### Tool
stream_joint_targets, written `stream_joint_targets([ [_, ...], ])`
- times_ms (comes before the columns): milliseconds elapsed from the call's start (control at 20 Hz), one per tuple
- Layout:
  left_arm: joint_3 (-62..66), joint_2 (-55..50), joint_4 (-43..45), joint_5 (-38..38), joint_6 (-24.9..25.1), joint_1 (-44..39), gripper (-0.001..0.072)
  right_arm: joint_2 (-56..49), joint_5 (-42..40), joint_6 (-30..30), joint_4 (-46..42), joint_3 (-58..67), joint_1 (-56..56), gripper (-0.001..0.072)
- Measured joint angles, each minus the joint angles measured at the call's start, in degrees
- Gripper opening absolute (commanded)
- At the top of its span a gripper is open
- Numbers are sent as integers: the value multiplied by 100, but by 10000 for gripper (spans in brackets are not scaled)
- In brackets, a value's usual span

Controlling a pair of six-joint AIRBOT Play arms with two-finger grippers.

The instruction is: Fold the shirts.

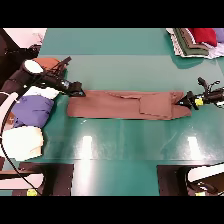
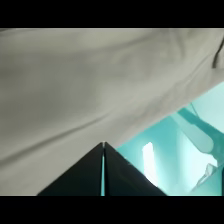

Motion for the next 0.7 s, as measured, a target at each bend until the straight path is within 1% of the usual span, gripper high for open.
stream_joint_targets([
  [150,70,-66,0,474,-114,-400,24,363,195,-72,122,7,2,16],
  [250,291,-275,-2,691,-164,-682,24,737,258,66,168,7,76,15],
  [450,1091,-1043,-4,857,-269,-1283,24,1528,385,564,229,133,407,16],
  [700,2004,-2041,-13,822,-369,-2059,24,2002,662,1239,260,1217,1141,15],
])
